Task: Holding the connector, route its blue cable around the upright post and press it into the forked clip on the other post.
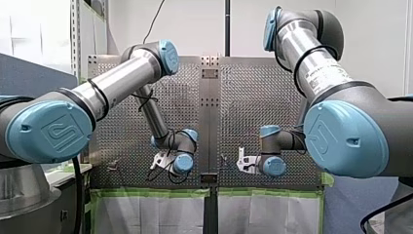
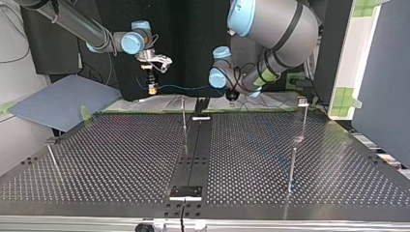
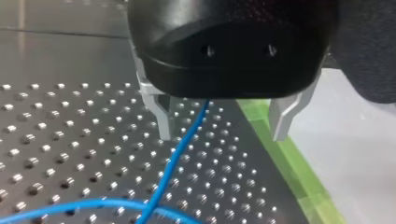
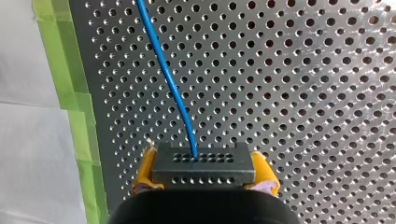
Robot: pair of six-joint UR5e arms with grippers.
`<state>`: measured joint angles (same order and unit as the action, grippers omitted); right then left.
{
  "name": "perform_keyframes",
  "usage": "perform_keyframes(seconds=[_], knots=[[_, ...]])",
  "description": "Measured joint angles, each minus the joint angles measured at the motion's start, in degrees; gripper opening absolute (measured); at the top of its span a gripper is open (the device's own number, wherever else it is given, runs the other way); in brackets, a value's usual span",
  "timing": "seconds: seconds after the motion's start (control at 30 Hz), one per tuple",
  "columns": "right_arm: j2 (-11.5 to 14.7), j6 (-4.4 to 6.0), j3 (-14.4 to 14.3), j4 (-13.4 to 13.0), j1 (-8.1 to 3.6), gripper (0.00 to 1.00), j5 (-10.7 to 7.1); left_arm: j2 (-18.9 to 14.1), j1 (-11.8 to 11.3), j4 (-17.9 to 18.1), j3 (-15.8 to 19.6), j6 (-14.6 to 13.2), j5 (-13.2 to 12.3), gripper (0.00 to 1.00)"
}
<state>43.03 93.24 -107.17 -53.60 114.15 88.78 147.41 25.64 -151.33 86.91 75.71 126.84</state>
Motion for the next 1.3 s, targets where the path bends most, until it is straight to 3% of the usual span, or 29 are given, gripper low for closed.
perform_keyframes(seconds=[0.4, 0.53, 0.8, 1.3], knots=[[0.0, 0.08, 0.1, -0.1, -0.09, 0.00, -0.14, 2.3, 0.5, -2.0, -0.8, -5.9, -4.4, 1.00], [0.0, 0.08, 0.4, 0.3, 0.11, 0.00, -0.23, 2.3, 0.7, -2.2, -0.9, -6.3, -6.4, 1.00], [0.0, 0.00, 0.5, 0.8, 0.18, 0.00, -0.26, 3.1, 0.8, -2.6, -1.9, -2.6, -10.7, 1.00], [0.0, -0.14, 0.6, 0.9, -0.96, 0.00, -0.01, 3.1, -0.2, -1.4, -2.0, 5.6, -18.9, 1.00]])
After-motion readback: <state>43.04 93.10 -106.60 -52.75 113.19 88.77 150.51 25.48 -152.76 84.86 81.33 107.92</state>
